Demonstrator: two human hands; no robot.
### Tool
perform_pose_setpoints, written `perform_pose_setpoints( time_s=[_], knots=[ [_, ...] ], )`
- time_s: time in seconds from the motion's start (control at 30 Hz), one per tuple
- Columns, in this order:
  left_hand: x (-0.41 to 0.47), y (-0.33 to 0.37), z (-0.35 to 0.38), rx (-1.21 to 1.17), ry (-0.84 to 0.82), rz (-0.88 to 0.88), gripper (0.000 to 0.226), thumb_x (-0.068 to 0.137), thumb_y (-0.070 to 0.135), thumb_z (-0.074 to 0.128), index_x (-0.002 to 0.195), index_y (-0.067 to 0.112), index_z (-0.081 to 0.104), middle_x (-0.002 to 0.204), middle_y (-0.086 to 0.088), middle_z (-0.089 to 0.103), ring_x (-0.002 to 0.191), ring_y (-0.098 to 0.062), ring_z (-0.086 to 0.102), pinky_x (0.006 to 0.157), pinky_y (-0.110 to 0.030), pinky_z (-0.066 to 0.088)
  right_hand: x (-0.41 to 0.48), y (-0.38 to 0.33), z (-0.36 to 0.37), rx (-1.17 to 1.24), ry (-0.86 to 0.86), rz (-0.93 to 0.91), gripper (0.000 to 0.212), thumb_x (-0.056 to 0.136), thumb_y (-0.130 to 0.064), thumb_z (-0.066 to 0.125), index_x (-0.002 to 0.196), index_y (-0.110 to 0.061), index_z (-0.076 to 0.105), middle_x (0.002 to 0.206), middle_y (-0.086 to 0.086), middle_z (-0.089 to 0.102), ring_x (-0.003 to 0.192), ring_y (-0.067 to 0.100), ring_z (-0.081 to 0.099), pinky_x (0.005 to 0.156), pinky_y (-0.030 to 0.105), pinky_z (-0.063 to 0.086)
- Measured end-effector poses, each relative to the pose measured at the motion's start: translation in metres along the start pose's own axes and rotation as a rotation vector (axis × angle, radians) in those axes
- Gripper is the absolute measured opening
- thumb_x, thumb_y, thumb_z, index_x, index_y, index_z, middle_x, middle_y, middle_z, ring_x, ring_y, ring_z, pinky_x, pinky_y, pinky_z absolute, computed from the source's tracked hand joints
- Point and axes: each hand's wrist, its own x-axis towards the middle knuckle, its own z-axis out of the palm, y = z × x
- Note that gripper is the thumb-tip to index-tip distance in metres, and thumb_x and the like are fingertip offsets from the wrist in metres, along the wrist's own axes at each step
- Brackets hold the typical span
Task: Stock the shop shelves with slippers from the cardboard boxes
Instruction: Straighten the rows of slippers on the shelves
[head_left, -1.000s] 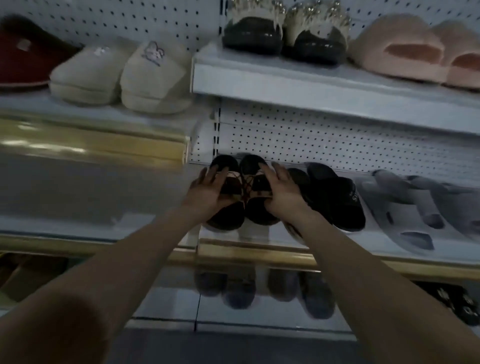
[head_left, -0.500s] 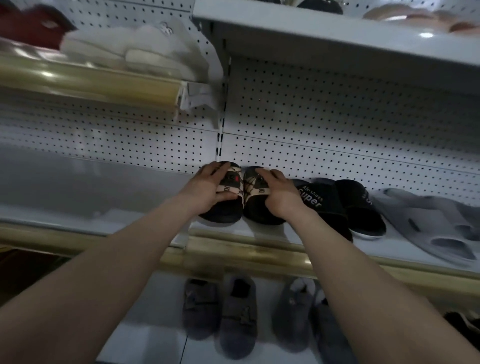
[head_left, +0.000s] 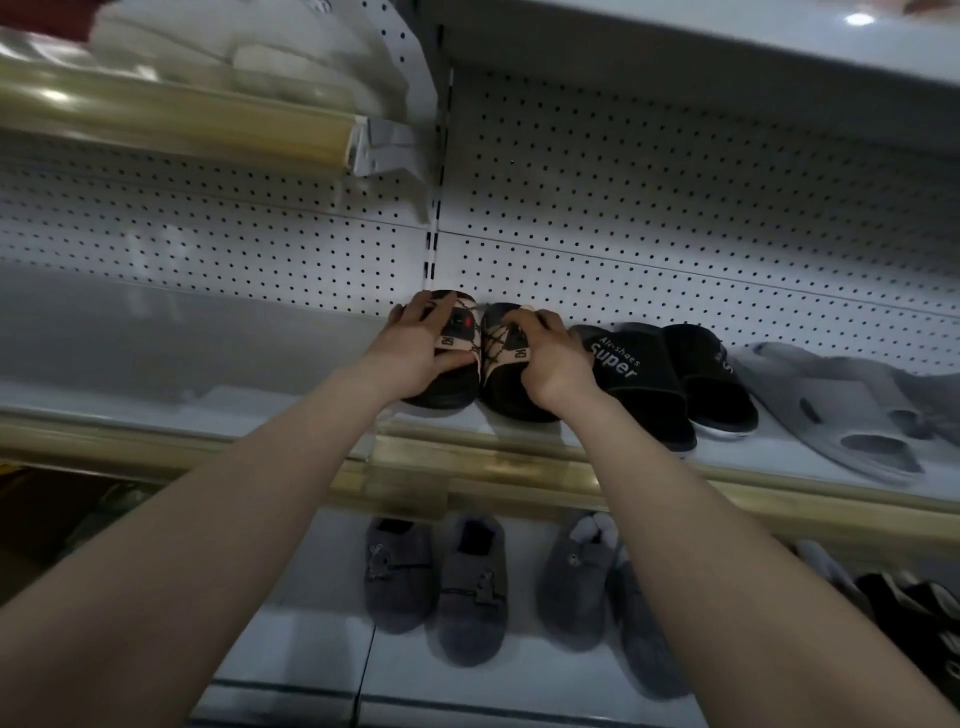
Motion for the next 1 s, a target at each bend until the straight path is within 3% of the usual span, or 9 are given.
perform_pose_setpoints(
  time_s=[0.27,0.37,0.47,0.67,1.0],
  knots=[
    [0.005,-0.006,-0.001,0.0,-0.03,0.033,0.094,0.086,0.049,0.065,0.154,0.036,0.0,0.163,0.0,0.003,0.147,-0.035,0.012,0.119,-0.047,0.021,-0.01,-0.001,0.004,0.002,0.028,0.0,0.084,0.081,0.008,0.052,0.147,-0.039,0.03,0.158,0.001,0.017,0.143,0.034,0.021,0.112,0.057,0.029],
    [0.0,-0.006,-0.001,-0.096,-0.024,-0.015,0.105,0.084,0.042,0.071,0.151,0.041,-0.009,0.163,0.0,-0.008,0.148,-0.032,0.012,0.119,-0.043,0.022,-0.011,0.0,0.005,0.042,0.011,0.015,0.094,0.08,0.008,0.052,0.153,-0.041,0.019,0.163,0.003,0.007,0.148,0.033,0.015,0.115,0.055,0.027],
    [0.0,-0.01,-0.001,-0.134,-0.018,0.007,0.099,0.086,0.035,0.07,0.153,0.038,-0.003,0.163,0.001,-0.001,0.144,-0.028,0.025,0.113,-0.035,0.028,-0.012,0.003,0.005,0.154,0.006,0.054,0.1,0.081,0.006,0.053,0.155,-0.041,0.005,0.164,0.008,0.003,0.151,0.031,0.012,0.119,0.046,0.028],
    [0.001,-0.017,-0.01,-0.027,-0.004,0.019,0.072,0.098,0.014,0.047,0.154,0.036,0.008,0.162,0.0,0.007,0.14,-0.03,0.031,0.111,-0.038,0.03,-0.009,0.005,0.01,0.154,0.043,0.049,0.082,0.092,-0.008,0.049,0.156,-0.036,0.006,0.164,0.011,0.009,0.15,0.033,0.016,0.12,0.045,0.026],
    [-0.002,-0.017,-0.016,0.009,-0.061,-0.002,0.089,0.089,-0.004,0.048,0.154,0.038,0.003,0.163,0.003,0.001,0.144,-0.028,0.026,0.113,-0.036,0.028,-0.001,-0.004,0.017,0.1,0.053,0.082,0.079,0.096,-0.011,0.048,0.156,-0.034,0.004,0.163,0.008,0.01,0.148,0.037,0.015,0.12,0.051,0.021]
  ],
)
